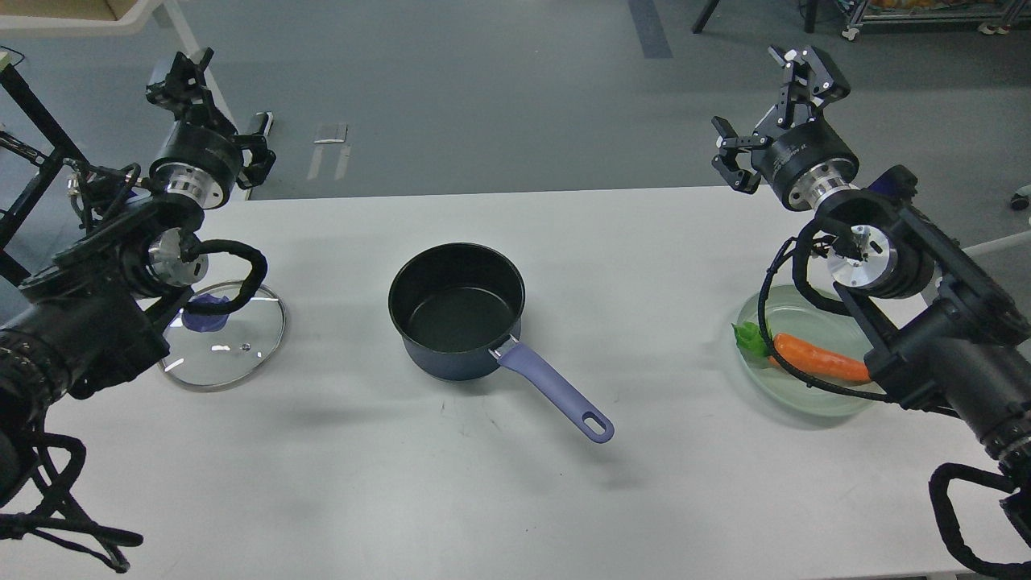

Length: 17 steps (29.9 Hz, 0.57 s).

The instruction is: Open pot lid

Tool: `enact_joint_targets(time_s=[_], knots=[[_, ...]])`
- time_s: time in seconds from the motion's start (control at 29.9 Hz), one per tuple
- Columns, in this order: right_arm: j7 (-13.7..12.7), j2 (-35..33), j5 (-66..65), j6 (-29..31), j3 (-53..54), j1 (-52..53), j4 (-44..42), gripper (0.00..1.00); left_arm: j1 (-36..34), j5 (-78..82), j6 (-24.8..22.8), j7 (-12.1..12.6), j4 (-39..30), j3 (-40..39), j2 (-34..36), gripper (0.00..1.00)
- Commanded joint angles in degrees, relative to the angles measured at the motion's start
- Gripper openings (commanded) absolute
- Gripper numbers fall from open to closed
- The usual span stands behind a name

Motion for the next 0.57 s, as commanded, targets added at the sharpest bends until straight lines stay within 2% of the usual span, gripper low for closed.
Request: enact_joint_targets(time_s=[0.0,0.23,0.33,0.54], knots=[[0.1,3.0,6.7,0.3,0.1,0.8,-4.2,0.99,1.6,-2.4,-1.2,0.0,-0.1,-0.1,-1.0,0.99],[1.0,9.4,7.1,0.3,2.3,3.2,-9.5,0.99,2.8,-2.7,-3.4,-0.4,-0.8,-0.1,-1.0,0.99],[2.2,9.7,7.1,0.4,2.3,3.5,-9.3,1.00,2.8,-3.0,-3.4,-0.4,-0.9,-0.4,-0.8,0.99],[2.3,9.6,7.1,0.5,2.2,4.5,-9.1,1.00,2.8,-3.0,-3.3,-0.3,-1.0,-0.8,-0.9,0.99]])
